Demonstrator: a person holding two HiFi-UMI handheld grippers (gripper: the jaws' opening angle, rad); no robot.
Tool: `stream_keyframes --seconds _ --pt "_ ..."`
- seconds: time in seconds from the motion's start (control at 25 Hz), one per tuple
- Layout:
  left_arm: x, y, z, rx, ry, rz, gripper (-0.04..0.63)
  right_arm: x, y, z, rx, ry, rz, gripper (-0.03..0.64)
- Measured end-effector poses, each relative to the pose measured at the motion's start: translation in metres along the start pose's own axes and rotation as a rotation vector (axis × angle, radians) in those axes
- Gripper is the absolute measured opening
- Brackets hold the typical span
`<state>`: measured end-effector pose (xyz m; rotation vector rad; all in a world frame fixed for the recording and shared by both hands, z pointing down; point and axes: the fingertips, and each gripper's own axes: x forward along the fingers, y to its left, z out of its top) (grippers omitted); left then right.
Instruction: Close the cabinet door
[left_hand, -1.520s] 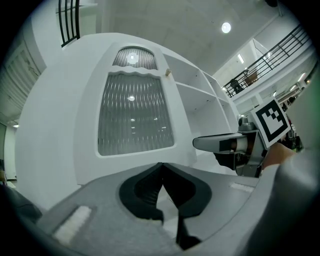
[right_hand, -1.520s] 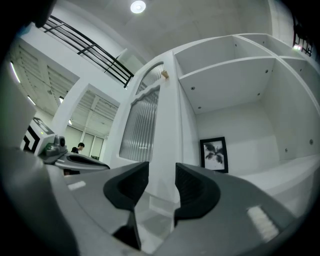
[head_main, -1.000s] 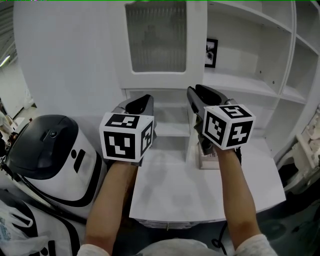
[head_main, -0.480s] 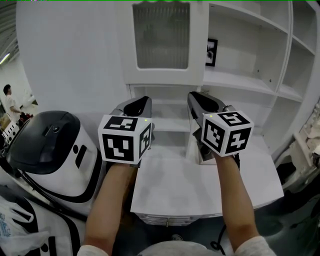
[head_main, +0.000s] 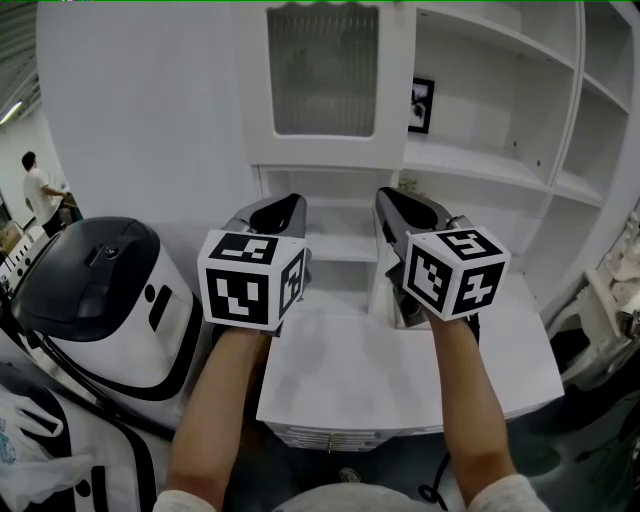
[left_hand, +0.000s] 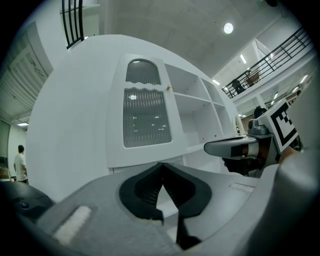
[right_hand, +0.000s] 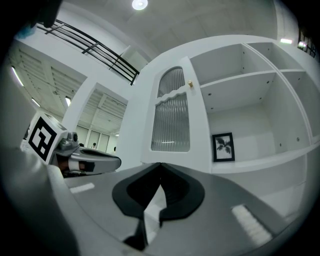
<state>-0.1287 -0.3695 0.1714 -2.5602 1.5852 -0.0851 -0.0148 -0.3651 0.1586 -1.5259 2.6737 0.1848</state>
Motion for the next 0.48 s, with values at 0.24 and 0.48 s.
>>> stream_keyframes --seconds 0.24,0.48 --pt "-0.0029 -0.0021 -0.0007 0.003 0.001 0.007 -0.002 -0.0042 0.0013 -0.0006 -0.005 0.001 0.009 0.005" --pt "-0.0037 -0.0065 0.0004 0.004 -0.002 0.007 -0.002 -0.0078 0.0002 -0.0003 -0.005 -0.001 0.011 0.005"
